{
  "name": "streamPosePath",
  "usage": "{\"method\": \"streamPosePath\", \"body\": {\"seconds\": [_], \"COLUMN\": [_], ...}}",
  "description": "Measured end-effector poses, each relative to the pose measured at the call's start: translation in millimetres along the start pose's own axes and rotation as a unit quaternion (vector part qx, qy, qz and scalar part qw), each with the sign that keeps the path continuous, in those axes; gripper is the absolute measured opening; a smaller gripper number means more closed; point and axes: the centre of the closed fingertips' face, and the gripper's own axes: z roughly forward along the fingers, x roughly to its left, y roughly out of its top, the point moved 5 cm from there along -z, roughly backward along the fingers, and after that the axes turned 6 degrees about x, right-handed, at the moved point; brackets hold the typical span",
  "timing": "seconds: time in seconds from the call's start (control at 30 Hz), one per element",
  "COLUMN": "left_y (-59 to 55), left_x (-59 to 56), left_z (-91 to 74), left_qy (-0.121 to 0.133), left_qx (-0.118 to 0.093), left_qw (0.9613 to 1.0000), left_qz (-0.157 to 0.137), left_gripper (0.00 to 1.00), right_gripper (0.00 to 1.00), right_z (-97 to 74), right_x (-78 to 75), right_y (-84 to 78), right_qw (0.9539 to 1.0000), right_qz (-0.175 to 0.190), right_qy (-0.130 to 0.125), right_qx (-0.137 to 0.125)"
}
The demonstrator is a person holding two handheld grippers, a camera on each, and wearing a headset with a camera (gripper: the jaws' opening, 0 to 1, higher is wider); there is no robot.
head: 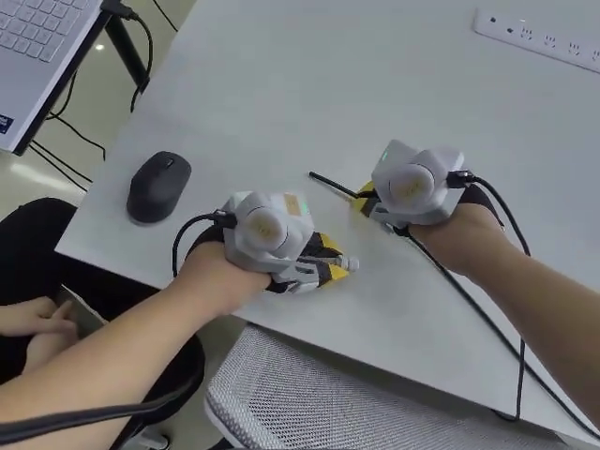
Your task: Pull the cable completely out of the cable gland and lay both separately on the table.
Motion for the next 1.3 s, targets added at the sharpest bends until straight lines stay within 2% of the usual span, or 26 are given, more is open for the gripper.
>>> {"method": "streamPosePath", "body": {"seconds": [0.3, 0.6, 0.7, 0.8, 1.1, 1.2, 1.3], "left_y": [-1.8, -4.7, -4.3, -3.7, 0.2, 3.0, 4.7], "left_x": [-0.2, 0.0, 0.0, 1.4, 1.6, -0.4, -4.7], "left_z": [1.7, 0.4, -0.3, -0.7, -4.4, -6.1, -9.8], "left_qy": [0.015, 0.022, 0.025, 0.031, 0.041, 0.045, 0.049], "left_qx": [0.027, 0.039, 0.037, 0.035, 0.032, 0.030, 0.031], "left_qw": [0.9991, 0.9983, 0.9983, 0.9982, 0.9982, 0.9982, 0.9979], "left_qz": [0.030, 0.039, 0.038, 0.037, 0.030, 0.027, 0.027], "left_gripper": [0.16, 0.16, 0.18, 0.21, 0.27, 0.31, 0.32], "right_gripper": [0.01, 0.05, 0.07, 0.09, 0.20, 0.18, 0.22], "right_z": [0.0, 0.6, -3.0, -5.9, -31.7, -43.6, -54.5], "right_x": [1.1, -1.8, -3.1, -2.7, -2.7, -5.1, -7.0], "right_y": [0.6, 0.1, 2.0, 1.2, -3.3, -7.9, -12.0], "right_qw": [1.0000, 0.9999, 0.9999, 0.9998, 0.9991, 0.9983, 0.9969], "right_qz": [-0.006, -0.004, 0.005, 0.004, 0.016, 0.035, 0.053], "right_qy": [-0.004, -0.010, -0.014, -0.018, -0.031, -0.038, -0.044], "right_qx": [0.002, 0.003, -0.007, -0.006, -0.021, -0.027, -0.036]}}
